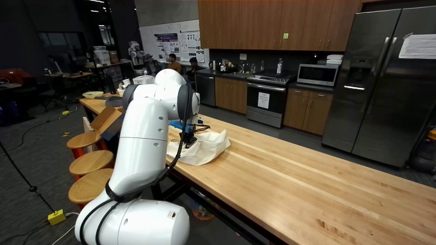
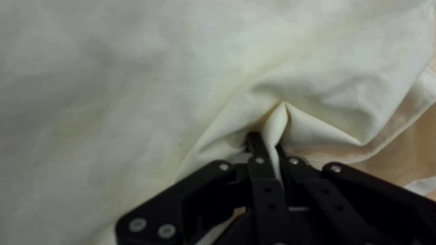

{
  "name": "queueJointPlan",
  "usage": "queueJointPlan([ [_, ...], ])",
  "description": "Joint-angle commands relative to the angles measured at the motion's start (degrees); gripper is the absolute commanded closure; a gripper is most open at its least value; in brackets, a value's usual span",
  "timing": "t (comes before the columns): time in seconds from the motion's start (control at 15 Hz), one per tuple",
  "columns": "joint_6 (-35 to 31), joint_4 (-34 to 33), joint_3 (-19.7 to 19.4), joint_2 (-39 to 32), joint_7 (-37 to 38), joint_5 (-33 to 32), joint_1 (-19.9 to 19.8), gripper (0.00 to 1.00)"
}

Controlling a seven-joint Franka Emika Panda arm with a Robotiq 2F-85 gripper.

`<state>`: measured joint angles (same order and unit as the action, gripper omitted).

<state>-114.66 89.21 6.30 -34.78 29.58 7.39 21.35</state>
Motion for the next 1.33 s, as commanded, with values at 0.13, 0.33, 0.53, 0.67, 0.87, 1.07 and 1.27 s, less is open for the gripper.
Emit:
queueJointPlan([
  [0.13, -3.0, 2.1, -1.1, 0.3, -3.0, 1.6, -4.8, 0.99],
  [0.33, -1.8, 3.1, -2.3, 2.7, -6.0, 1.8, -8.9, 0.99],
  [0.53, -0.4, 2.7, -4.2, 4.3, -10.2, 1.5, -13.7, 0.99],
  [0.67, 0.9, 1.4, -5.6, 4.7, -13.5, 2.1, -17.6, 0.99],
  [0.87, 4.0, -1.8, -7.7, 4.6, -17.7, 2.7, -23.4, 0.99],
  [1.07, 8.4, -7.4, -9.5, 2.8, -20.1, 4.3, -28.6, 0.99],
  [1.27, 13.0, -12.9, -10.6, 0.0, -20.5, 7.2, -33.2, 0.99],
])
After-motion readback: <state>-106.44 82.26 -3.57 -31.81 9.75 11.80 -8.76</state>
